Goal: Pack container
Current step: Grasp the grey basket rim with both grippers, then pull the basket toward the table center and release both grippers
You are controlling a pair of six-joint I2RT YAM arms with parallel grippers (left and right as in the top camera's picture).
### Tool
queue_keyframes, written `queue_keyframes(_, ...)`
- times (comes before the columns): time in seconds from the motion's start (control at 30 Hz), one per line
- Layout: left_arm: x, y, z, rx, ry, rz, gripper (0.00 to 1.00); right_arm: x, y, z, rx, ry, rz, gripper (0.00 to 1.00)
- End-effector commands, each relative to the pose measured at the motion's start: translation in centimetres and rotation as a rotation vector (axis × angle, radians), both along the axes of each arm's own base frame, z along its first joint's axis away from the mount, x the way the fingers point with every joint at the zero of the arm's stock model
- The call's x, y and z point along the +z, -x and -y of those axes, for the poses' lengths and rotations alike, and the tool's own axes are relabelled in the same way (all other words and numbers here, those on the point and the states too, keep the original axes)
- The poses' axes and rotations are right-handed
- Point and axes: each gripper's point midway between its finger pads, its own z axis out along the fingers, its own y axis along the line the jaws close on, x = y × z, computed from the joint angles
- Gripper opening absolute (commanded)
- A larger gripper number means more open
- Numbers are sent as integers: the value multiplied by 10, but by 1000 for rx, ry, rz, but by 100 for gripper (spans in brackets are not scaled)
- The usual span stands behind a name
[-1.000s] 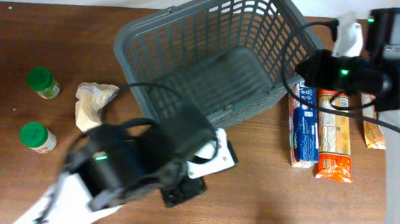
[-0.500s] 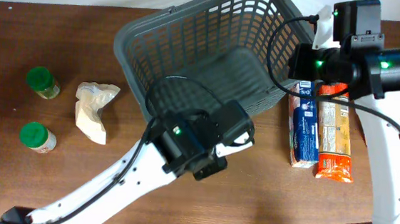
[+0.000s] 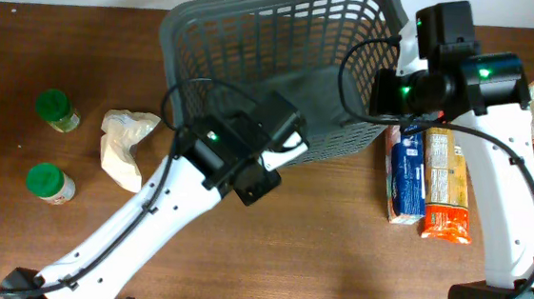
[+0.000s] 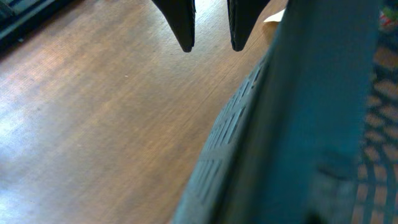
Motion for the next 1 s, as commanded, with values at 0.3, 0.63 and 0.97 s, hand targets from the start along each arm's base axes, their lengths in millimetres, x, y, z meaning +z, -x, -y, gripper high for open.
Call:
queue_keyframes(0.3,2,-38,-51,225,13,32,2,-10,14,0,11,124,-46,4)
queue_keyframes(0.63,28,-29,-59,292,100,41,2,26,15,3,3,107,57,4)
queue_keyframes(0.97,140,-5,-109,479,307,332,19,129,3,95,-266,108,343,4)
